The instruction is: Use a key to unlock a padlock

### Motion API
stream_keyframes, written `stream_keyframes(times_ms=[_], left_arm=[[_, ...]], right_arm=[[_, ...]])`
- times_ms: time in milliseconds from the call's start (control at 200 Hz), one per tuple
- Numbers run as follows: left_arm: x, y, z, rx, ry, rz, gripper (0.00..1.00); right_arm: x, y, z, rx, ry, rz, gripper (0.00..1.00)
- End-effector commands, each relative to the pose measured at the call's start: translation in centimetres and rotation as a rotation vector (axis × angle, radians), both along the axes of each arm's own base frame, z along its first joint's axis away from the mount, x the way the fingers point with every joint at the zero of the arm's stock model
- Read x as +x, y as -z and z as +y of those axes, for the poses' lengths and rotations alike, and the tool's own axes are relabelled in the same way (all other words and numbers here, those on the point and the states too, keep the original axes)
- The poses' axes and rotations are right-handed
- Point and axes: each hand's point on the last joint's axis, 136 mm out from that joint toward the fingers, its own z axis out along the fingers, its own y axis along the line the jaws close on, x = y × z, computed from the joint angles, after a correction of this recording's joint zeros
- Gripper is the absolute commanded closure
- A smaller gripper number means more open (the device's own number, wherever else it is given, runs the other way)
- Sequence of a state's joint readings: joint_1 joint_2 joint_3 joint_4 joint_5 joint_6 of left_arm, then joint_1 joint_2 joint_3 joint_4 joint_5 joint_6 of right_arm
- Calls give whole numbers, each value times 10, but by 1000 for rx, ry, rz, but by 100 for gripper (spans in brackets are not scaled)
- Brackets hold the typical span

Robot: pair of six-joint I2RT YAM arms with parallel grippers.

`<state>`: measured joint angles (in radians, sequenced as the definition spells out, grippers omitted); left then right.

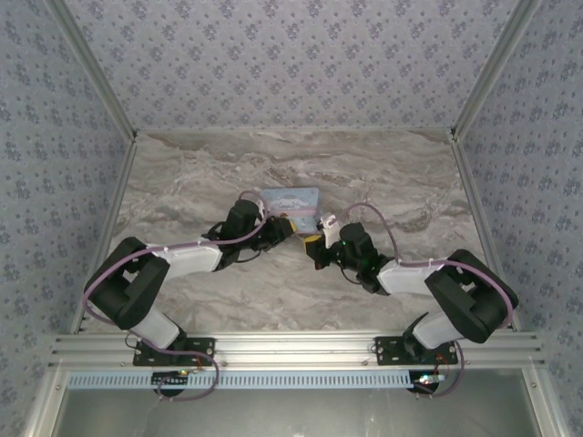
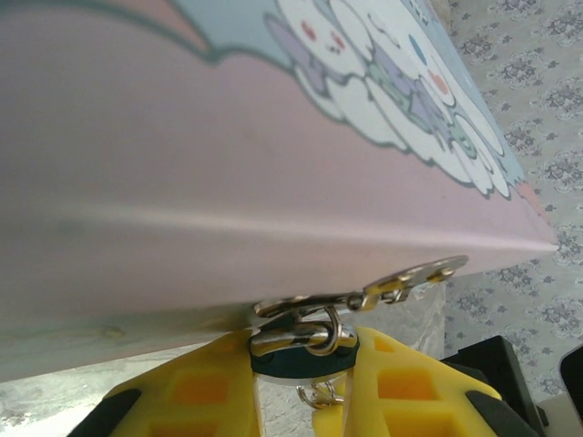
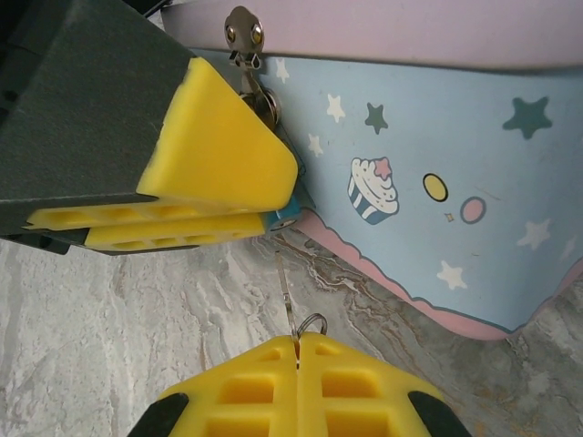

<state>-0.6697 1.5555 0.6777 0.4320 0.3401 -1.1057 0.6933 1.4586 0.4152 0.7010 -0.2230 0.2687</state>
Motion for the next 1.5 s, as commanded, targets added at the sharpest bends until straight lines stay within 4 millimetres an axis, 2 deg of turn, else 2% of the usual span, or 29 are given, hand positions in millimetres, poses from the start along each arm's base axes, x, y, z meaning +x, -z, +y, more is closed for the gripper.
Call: stream_keyframes(times_ms=[0,1209,1494], left_arm=[[6,-35,-9,-87,-2,-82,83],[5,-35,-11,-100,-10,-62,83],[4,-32,-10,-99,-11,-54,83]], right_arm=[[6,-2,-2,1,18,-31,100],[16,-16,8,77,6,-79,100],[18,-21,3,93,22,-94,100]])
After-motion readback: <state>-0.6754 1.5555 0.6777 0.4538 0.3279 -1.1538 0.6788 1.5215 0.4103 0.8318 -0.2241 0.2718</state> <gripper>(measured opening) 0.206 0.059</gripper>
